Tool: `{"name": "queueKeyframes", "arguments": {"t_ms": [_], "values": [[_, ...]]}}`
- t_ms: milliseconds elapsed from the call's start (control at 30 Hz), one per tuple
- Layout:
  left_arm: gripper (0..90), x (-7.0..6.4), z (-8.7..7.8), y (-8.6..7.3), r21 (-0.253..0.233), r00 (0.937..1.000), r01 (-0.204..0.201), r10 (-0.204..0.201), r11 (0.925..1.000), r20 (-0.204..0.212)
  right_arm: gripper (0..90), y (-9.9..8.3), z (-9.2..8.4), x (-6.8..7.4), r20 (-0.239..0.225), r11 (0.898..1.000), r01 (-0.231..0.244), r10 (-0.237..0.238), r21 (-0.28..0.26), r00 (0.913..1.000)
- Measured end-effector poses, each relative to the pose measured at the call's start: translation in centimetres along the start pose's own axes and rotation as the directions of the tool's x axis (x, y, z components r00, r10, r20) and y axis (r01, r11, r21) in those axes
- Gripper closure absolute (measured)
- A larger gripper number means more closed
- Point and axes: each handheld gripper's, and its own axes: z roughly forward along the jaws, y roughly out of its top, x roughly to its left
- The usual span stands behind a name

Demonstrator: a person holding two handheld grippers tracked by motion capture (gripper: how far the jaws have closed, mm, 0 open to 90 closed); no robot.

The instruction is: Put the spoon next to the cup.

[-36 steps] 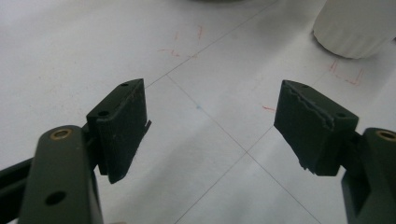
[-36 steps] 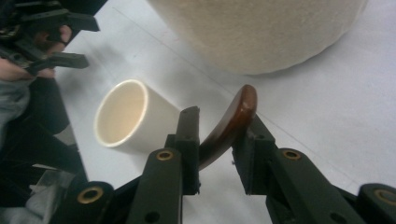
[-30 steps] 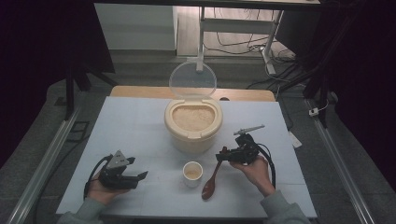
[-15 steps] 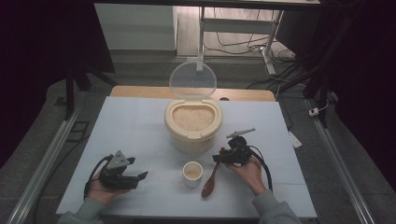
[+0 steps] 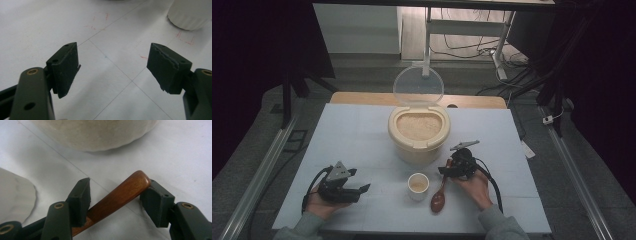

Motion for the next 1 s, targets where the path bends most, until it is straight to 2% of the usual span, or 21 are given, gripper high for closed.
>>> {"name": "queueKeyframes", "arguments": {"t_ms": [67,300,467,600,767,1000], "values": [[25.0,0.0,0.0,0.0,-0.001,1.0000,0.001,-0.001,1.0000,0.000,41.0,0.0,-0.1,0.0,-0.001,1.000,-0.009,0.009,0.002,1.0000],[24.9,0.0,0.0,0.0,-0.001,1.0000,0.002,-0.002,1.0000,0.000,35.0,0.1,-0.7,-0.6,0.025,0.998,-0.039,0.040,-0.048,0.9989],[24.9,0.0,-0.1,0.0,-0.003,1.0000,0.002,-0.002,1.0000,0.001,36.7,-0.1,-2.2,-1.1,0.005,0.995,-0.057,0.058,-0.085,0.9983],[24.9,0.0,-0.1,0.0,-0.005,1.0000,0.004,-0.004,1.0000,0.002,38.4,-0.8,-3.8,-1.3,-0.024,0.992,-0.048,0.045,-0.116,0.9987],[24.9,0.0,-0.2,0.0,-0.010,0.9999,0.010,-0.010,0.9999,0.004,38.5,-2.6,-6.0,-1.6,-0.014,0.988,-0.016,0.014,-0.151,0.9998],[24.7,0.0,-0.1,0.1,-0.008,0.9998,0.016,-0.016,0.9998,0.010,38.3,-5.8,-8.7,-2.3,-0.011,0.977,0.028,-0.031,-0.209,0.9995]]}}
